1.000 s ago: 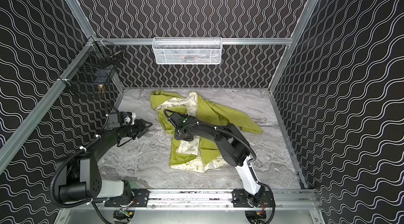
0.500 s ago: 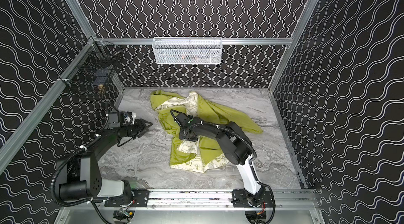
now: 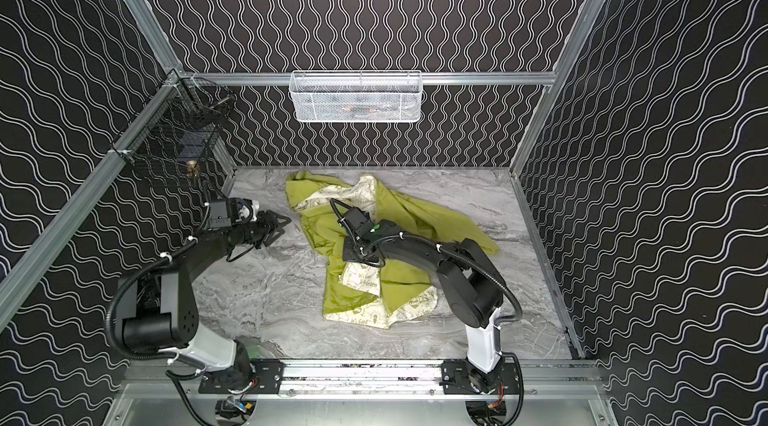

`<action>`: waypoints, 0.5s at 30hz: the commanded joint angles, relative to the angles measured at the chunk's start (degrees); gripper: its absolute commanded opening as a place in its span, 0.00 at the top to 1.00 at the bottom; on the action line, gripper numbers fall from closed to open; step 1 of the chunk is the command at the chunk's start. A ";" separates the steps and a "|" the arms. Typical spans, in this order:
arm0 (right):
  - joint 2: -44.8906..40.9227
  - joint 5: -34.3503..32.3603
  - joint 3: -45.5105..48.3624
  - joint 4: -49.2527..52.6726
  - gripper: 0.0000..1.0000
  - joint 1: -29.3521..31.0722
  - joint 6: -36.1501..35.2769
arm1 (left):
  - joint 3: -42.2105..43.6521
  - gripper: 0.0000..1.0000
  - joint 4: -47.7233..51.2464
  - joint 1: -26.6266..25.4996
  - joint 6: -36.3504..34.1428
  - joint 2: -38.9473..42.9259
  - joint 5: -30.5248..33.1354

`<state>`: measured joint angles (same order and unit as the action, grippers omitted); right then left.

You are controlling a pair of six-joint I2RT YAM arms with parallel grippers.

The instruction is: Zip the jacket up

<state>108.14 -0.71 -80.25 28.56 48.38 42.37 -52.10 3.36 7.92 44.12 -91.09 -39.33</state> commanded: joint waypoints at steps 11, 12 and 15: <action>-8.97 5.96 6.12 -2.28 1.00 0.13 -3.48 | -7.98 0.46 -17.54 -0.18 14.21 -19.21 2.21; -9.21 6.36 6.32 -2.28 1.00 0.14 -3.61 | -8.59 0.46 -18.22 -0.17 14.73 -20.46 2.48; -9.51 7.69 6.94 -2.72 1.00 0.22 -3.94 | -10.25 0.46 -20.02 -0.14 16.62 -23.63 2.93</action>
<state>99.29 5.04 -73.73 27.07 48.49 39.40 -61.01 -12.10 7.81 57.23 -112.97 -37.21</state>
